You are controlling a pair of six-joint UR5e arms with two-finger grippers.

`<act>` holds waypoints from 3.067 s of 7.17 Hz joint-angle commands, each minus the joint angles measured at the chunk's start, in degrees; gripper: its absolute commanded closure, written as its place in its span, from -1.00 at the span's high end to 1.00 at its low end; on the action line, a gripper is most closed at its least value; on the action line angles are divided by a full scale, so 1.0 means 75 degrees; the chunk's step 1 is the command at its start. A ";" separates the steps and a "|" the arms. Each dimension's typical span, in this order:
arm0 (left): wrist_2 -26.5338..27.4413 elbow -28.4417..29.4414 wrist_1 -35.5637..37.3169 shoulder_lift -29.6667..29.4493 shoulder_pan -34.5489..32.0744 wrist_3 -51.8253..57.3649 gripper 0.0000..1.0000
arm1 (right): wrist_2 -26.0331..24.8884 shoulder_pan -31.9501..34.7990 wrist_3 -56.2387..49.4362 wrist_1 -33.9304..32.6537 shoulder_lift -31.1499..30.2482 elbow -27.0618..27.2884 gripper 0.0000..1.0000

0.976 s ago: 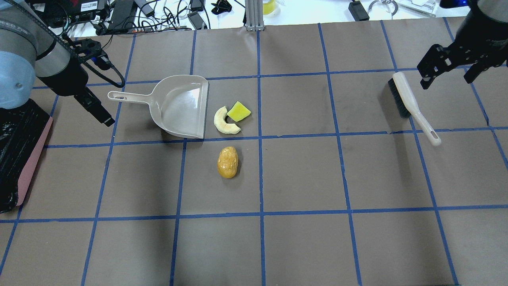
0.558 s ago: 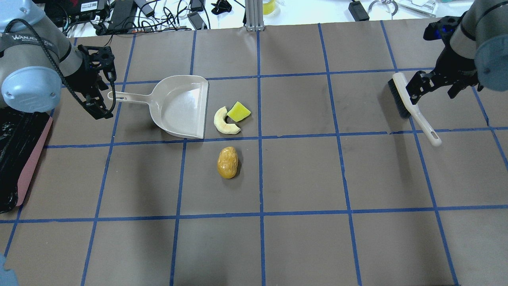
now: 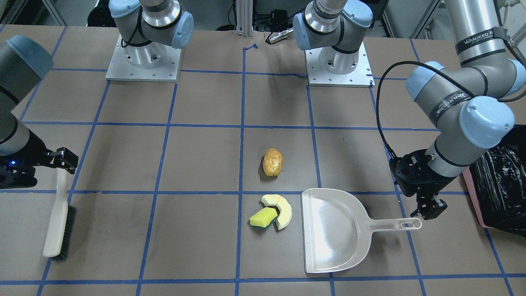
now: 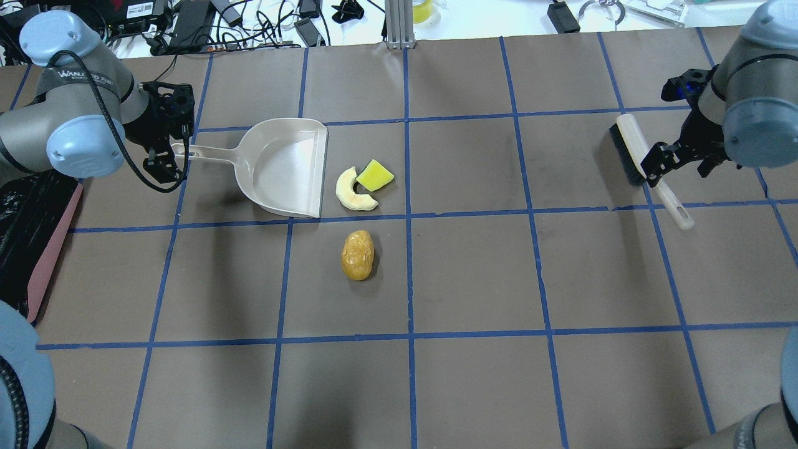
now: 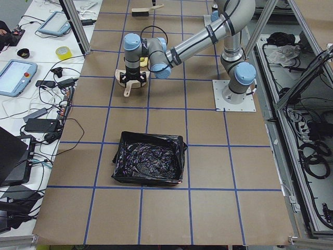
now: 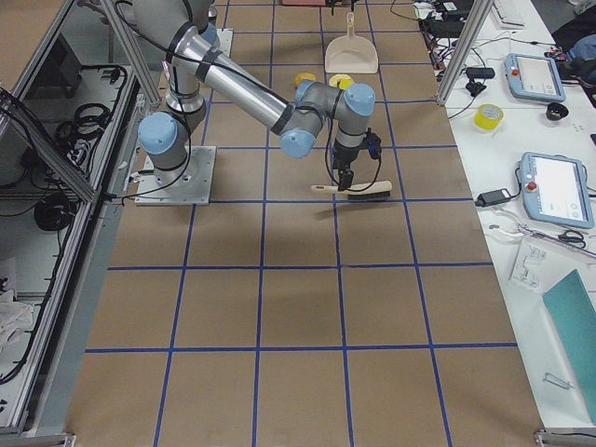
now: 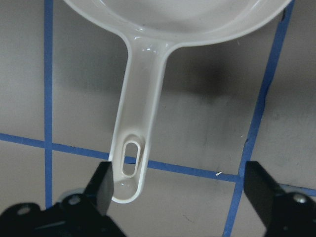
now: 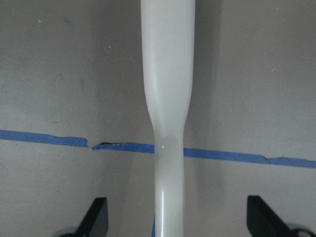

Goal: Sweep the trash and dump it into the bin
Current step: 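Lift the white brush with the right gripper, holding the dustpan with the left, then move the brush with the right gripper toward the peel and sponge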

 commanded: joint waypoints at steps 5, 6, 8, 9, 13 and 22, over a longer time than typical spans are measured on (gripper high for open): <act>0.0209 0.0455 0.0127 -0.0564 -0.0018 0.1019 0.88 | -0.0020 -0.0076 -0.0253 -0.0048 0.0378 0.0168 0.08; 0.0198 0.0467 0.0173 -0.0634 -0.0018 0.0987 0.88 | -0.0020 -0.0076 -0.0264 -0.0048 0.0366 0.0168 0.09; 0.0174 0.0479 0.0700 -0.0845 -0.0065 0.0987 0.88 | -0.0008 -0.0076 -0.0241 0.0034 0.0354 0.0168 -0.48; 0.0151 0.0514 0.0689 -0.0869 -0.0065 0.0975 0.88 | 0.0003 -0.0076 -0.0229 0.0034 0.0354 0.0168 -0.99; 0.0186 0.0514 0.0666 -0.1010 -0.0065 0.0928 0.22 | 0.0096 0.0075 0.0712 0.0630 0.0144 -0.0030 -1.00; 0.0666 0.0538 0.0584 -0.0952 -0.0369 0.0916 -1.00 | 0.0941 0.4773 0.5618 0.0658 0.0095 -0.0090 -1.00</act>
